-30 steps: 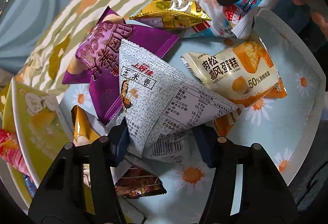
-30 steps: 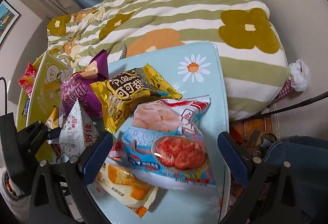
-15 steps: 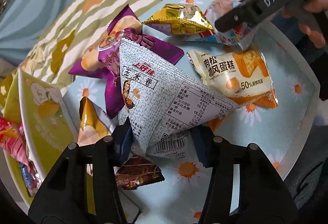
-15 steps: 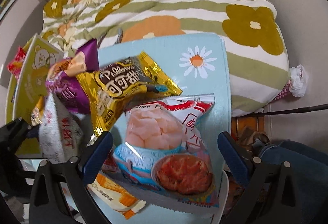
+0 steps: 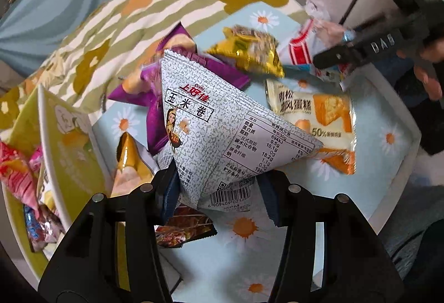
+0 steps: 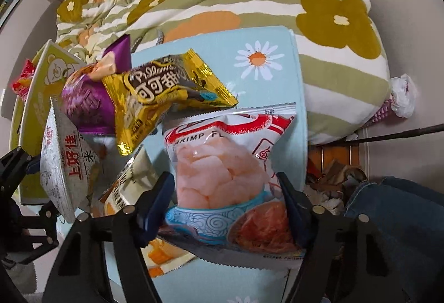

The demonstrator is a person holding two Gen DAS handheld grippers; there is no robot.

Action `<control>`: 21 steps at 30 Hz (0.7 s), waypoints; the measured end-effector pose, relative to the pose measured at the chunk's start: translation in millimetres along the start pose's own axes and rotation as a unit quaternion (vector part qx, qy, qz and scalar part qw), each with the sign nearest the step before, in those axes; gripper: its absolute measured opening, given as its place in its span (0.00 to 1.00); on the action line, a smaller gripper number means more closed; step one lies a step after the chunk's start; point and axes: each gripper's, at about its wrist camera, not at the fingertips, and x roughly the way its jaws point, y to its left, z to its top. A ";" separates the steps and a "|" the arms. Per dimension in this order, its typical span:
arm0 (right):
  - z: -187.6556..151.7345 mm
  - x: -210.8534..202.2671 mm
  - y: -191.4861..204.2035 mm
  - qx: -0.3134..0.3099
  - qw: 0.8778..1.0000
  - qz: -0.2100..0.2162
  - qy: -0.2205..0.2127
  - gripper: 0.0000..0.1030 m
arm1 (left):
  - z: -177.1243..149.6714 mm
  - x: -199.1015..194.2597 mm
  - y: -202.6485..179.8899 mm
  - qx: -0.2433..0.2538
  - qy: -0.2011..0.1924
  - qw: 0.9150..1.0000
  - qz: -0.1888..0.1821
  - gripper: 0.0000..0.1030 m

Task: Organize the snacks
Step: 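Grasp the white corn-roll bag with the left gripper while the right gripper grasps the shrimp chip bag, then carry both bags over the yellow box and release them inside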

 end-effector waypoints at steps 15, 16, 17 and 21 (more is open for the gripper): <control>-35.3 -81.7 18.5 0.007 0.997 -0.007 -0.076 0.67 | -4.4 -86.7 20.9 -0.066 -0.083 0.994 0.019 0.48; -35.0 -87.8 22.4 0.005 0.996 -0.006 -0.084 0.67 | -6.2 -92.3 25.4 -0.071 -0.088 0.993 0.021 0.48; -34.7 -94.1 27.7 0.002 0.996 -0.005 -0.092 0.67 | -8.1 -98.7 30.4 -0.075 -0.093 0.993 0.025 0.48; -28.7 -120.7 61.3 -0.023 0.991 0.009 -0.131 0.67 | -21.4 -122.8 57.4 -0.094 -0.110 0.988 0.051 0.48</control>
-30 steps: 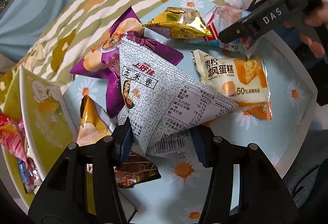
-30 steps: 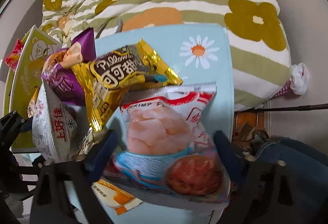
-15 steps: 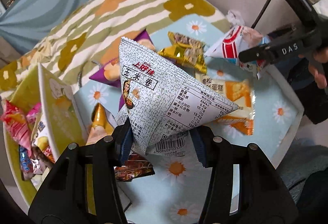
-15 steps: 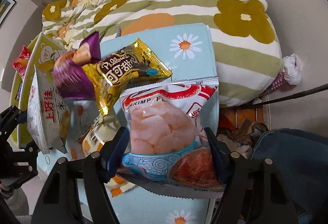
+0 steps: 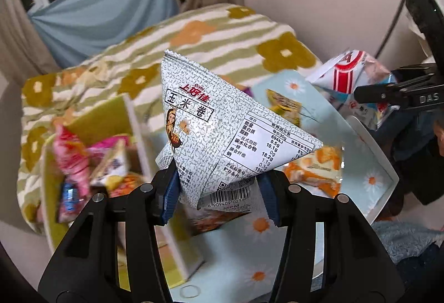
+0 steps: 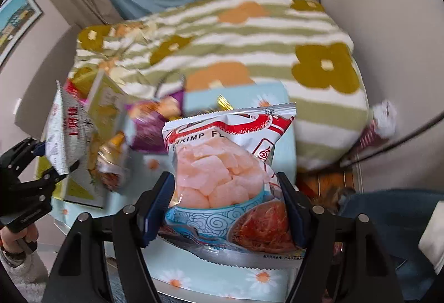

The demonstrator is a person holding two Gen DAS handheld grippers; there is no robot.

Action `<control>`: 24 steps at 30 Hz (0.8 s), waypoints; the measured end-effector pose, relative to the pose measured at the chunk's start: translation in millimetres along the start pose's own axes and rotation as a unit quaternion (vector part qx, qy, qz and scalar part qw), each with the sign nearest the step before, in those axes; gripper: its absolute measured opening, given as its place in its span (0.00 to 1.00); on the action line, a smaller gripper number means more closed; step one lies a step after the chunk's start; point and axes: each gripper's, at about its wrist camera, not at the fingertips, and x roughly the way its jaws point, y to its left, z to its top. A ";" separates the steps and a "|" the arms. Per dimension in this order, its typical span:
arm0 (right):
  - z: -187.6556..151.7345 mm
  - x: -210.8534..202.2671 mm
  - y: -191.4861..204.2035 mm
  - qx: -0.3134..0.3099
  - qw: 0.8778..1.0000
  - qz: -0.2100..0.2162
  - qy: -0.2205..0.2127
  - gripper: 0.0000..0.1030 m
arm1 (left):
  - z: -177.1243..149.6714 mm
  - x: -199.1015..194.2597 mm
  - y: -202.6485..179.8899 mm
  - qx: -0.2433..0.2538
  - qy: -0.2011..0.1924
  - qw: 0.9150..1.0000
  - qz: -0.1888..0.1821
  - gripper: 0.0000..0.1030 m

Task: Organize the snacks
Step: 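Carry both bags over the yellow box and release them inside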

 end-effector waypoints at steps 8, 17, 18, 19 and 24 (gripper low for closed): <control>30.1 -10.7 89.6 -0.059 0.995 0.058 -0.053 0.67 | -23.9 -25.1 77.2 -0.060 -0.004 0.996 0.058 0.48; 54.6 29.0 183.9 -0.076 0.988 0.128 -0.044 0.67 | -72.5 7.5 148.3 -0.124 0.079 0.987 0.061 0.49; 56.2 32.9 192.7 -0.077 0.987 0.132 -0.043 0.67 | -76.3 10.5 150.7 -0.126 0.083 0.987 0.058 0.49; 57.4 37.7 202.6 -0.080 0.987 0.133 -0.041 0.67 | -80.3 13.0 151.4 -0.129 0.088 0.986 0.055 0.49; 62.2 55.7 233.0 -0.097 0.986 0.128 -0.034 0.67 | -86.0 25.7 149.6 -0.115 0.105 0.985 0.071 0.85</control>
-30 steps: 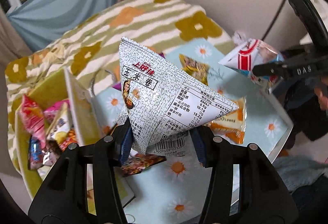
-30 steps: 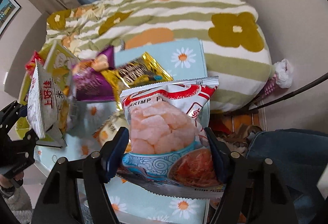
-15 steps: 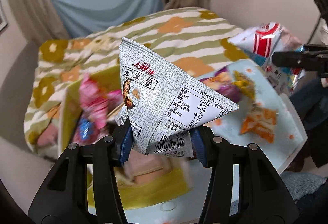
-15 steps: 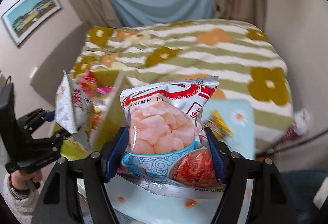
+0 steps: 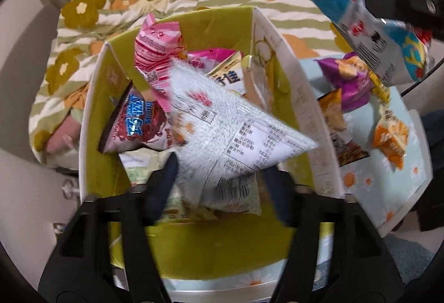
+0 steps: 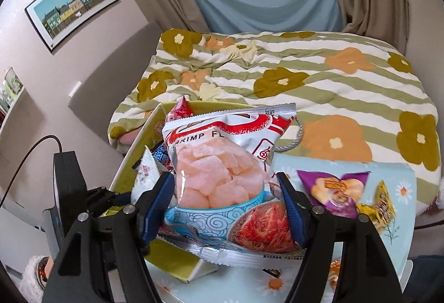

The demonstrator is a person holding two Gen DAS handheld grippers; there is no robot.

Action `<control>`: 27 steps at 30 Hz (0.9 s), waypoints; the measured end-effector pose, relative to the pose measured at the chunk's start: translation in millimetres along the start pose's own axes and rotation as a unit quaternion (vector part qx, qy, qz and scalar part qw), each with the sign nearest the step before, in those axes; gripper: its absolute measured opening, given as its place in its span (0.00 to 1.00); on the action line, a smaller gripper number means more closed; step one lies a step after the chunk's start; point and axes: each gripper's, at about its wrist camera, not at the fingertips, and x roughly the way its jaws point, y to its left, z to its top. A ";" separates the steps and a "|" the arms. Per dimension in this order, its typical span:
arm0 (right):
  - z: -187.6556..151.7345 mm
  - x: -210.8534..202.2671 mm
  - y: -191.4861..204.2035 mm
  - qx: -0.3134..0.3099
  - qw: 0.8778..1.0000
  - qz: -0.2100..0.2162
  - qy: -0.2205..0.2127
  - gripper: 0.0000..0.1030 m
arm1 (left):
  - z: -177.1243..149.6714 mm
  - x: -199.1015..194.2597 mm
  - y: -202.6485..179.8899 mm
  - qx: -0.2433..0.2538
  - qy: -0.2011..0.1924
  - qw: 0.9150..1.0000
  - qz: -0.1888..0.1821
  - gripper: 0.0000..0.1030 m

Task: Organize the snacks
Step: 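Carry both bags over the yellow box and release them inside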

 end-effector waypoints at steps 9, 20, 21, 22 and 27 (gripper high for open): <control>-3.4 26.8 6.1 0.000 1.000 -0.011 0.019 0.67 | -13.9 -15.9 29.1 -0.018 -0.038 0.999 -0.015 1.00; 7.7 62.2 31.3 -0.013 0.999 -0.018 0.026 0.68 | -9.1 -14.0 68.2 -0.055 -0.049 0.997 -0.029 1.00; 10.1 66.2 32.3 -0.011 0.999 -0.031 0.025 0.68 | -7.6 -13.3 69.3 -0.056 -0.050 0.997 -0.029 1.00; 12.0 69.5 32.4 -0.008 0.999 -0.040 0.025 0.68 | -5.6 -12.0 70.6 -0.056 -0.050 0.997 -0.027 1.00; 22.9 85.6 27.9 0.023 0.998 -0.046 0.023 0.68 | 0.2 -8.5 74.6 -0.055 -0.054 0.997 -0.027 1.00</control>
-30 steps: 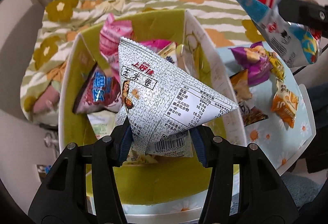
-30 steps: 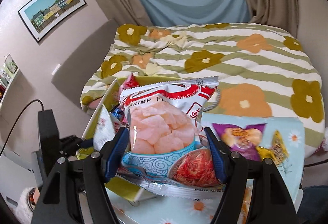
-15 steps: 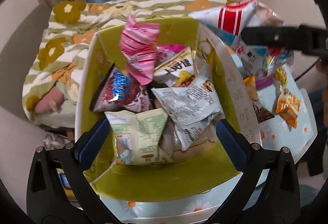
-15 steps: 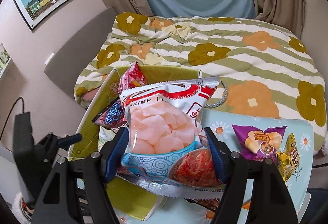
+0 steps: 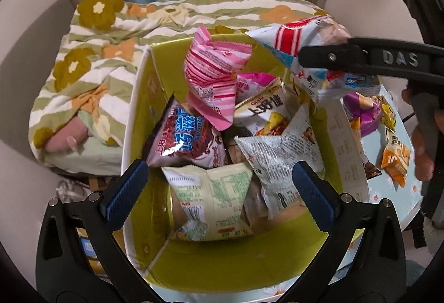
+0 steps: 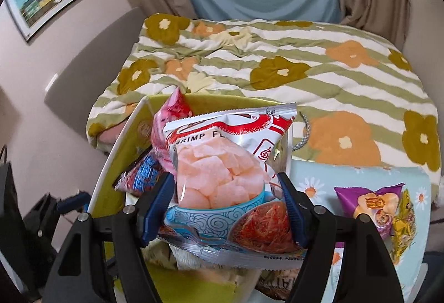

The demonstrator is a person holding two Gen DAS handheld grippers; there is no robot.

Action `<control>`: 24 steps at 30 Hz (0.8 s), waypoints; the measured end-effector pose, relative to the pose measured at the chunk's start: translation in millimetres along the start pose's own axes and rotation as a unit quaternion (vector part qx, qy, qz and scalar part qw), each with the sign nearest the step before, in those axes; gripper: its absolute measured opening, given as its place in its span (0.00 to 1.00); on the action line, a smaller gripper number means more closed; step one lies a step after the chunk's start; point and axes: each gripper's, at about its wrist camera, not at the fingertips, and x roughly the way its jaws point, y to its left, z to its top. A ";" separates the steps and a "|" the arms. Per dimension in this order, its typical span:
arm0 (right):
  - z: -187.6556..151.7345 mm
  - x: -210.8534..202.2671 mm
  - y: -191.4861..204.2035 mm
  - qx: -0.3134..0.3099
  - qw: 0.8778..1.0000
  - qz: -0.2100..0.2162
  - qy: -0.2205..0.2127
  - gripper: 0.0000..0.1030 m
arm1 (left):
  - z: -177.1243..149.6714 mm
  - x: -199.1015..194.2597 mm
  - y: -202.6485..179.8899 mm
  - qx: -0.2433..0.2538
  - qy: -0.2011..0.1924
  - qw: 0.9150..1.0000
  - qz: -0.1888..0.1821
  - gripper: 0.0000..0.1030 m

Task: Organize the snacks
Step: 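Carry both bags over the yellow box and release them inside, then move both tools back from the box toward the remaining snacks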

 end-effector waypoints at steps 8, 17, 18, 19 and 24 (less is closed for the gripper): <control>-1.9 -8.0 8.0 0.002 0.999 0.016 -0.046 1.00 | -3.6 4.9 4.9 -0.002 0.007 1.000 -0.013 1.00; -20.3 -24.3 10.2 -0.007 0.999 -0.006 -0.049 1.00 | -5.0 -6.8 6.1 0.003 -0.001 1.000 -0.029 1.00; -21.0 -26.7 10.0 -0.008 0.999 -0.010 -0.048 1.00 | -5.0 -8.8 5.3 0.003 -0.002 1.000 -0.031 1.00; -21.9 -29.6 11.1 -0.011 0.999 -0.017 -0.044 1.00 | -5.1 -11.8 3.8 0.002 -0.003 0.999 -0.036 1.00; -30.9 -53.7 10.3 -0.006 0.998 -0.033 -0.057 1.00 | -3.8 -24.7 -11.6 0.022 -0.011 0.999 -0.047 1.00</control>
